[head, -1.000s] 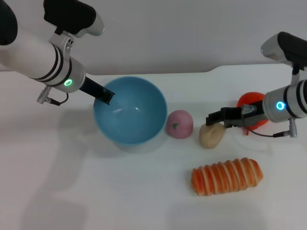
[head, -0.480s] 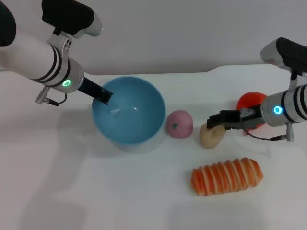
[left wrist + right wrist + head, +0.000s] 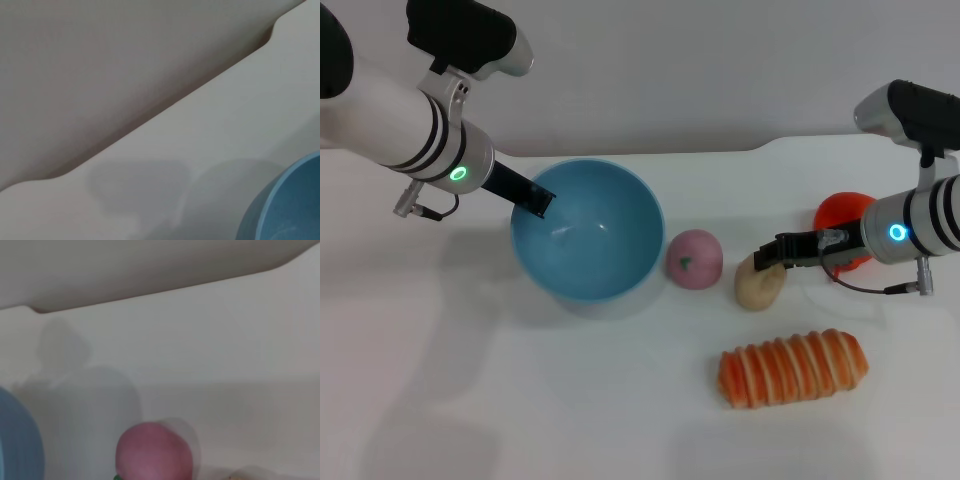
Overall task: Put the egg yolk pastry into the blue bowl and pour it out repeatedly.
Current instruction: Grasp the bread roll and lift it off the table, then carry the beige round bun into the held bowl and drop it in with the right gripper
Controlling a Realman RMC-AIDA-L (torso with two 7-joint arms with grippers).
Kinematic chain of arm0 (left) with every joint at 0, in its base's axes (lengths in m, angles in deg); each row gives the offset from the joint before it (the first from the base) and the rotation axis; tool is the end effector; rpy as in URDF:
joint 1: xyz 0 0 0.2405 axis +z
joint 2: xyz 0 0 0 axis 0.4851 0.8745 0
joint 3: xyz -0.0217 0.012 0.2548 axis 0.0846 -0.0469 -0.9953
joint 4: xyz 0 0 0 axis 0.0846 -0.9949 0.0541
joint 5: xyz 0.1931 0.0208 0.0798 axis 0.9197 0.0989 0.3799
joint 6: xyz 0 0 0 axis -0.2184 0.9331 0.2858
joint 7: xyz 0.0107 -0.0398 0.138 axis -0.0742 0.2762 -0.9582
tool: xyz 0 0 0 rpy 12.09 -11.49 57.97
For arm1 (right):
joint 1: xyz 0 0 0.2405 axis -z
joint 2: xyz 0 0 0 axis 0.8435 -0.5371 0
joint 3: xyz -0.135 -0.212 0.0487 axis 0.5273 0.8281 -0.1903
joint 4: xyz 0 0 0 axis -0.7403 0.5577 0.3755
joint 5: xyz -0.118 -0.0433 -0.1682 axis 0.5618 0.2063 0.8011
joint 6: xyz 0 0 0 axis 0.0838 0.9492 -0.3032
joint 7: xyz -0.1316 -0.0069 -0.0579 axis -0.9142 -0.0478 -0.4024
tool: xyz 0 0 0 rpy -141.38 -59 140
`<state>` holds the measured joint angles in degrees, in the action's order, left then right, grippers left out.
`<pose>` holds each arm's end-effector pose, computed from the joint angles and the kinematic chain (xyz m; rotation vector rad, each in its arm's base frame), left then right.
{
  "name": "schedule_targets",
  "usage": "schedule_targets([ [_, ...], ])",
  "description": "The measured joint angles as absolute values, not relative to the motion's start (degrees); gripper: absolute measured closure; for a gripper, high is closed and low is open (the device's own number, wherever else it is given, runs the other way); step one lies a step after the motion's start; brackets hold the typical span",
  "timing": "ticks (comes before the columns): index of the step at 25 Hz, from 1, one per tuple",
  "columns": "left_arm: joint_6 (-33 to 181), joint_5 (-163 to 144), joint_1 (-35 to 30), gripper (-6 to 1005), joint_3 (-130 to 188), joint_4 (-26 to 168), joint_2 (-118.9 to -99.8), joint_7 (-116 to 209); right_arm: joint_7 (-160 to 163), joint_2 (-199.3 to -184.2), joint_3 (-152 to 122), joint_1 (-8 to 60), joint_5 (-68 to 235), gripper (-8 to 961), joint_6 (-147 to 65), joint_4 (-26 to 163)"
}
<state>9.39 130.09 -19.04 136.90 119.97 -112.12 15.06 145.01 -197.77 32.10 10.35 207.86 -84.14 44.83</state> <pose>-0.1924 0.4414 -0.0264 -2.3381 -0.8888 0.3075 0.2584 0.4135 -0.0528 -2.1250 1.6215 0.0804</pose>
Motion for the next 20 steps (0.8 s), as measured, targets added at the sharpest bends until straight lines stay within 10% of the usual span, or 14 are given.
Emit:
schedule_targets([
  [20, 9.9, 129.6, -18.3, 998, 136.5, 119.2, -112.39, 15.2, 138.4, -197.58, 40.8, 14.0, 191.8, 780, -103.2, 22.4],
])
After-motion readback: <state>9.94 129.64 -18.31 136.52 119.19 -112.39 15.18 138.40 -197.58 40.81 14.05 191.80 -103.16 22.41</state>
